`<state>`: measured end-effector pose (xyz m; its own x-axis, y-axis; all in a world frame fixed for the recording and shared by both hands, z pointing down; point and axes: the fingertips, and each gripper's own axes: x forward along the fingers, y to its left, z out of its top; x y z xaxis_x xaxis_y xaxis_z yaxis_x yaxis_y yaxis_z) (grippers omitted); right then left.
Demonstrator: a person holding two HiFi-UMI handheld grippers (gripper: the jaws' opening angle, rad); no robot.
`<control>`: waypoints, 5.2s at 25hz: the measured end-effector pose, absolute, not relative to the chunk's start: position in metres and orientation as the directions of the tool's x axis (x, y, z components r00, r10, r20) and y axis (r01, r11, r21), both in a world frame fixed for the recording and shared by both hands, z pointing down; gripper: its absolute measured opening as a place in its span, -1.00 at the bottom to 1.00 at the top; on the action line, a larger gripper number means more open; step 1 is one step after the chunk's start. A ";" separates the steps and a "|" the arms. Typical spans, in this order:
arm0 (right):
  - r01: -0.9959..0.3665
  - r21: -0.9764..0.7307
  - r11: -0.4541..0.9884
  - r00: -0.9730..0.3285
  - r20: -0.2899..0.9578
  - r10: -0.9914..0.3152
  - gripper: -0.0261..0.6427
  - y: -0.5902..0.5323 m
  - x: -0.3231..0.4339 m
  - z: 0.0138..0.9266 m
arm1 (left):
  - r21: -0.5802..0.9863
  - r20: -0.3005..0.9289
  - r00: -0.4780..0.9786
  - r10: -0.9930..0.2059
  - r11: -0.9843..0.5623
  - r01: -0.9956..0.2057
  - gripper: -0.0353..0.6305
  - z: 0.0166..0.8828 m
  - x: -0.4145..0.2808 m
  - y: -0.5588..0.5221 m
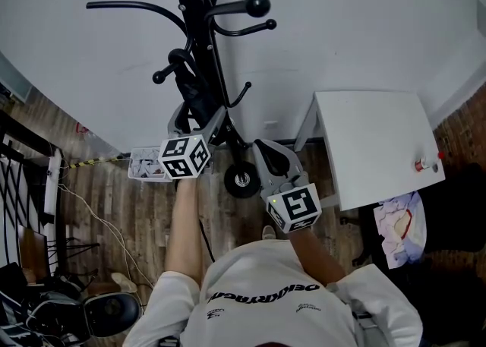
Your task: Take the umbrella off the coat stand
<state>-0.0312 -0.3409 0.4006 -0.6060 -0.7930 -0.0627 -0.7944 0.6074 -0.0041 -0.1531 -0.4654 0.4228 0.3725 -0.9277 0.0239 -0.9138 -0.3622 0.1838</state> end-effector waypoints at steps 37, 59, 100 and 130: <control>-0.844 -0.008 0.537 -0.535 -0.072 -0.842 -0.92 -0.346 0.004 0.396 | 0.137 0.087 0.375 -0.923 -0.361 -0.922 -0.09 0.423 -0.137 -0.492; -0.834 0.011 0.551 -0.550 -0.092 -0.830 -0.92 -0.331 -0.020 0.375 | 0.151 0.079 0.358 -0.930 -0.344 -0.927 -0.09 0.376 -0.168 -0.461; -0.849 0.006 0.528 -0.524 -0.132 -0.841 -0.92 -0.277 -0.021 0.357 | 0.117 0.033 0.243 -0.969 -0.238 -0.964 -0.10 0.354 -0.148 -0.323; -0.863 -0.020 0.505 -0.502 -0.076 -0.861 -0.92 -0.277 -0.005 0.380 | 0.107 0.023 0.195 -0.981 -0.191 -0.976 -0.10 0.397 -0.126 -0.282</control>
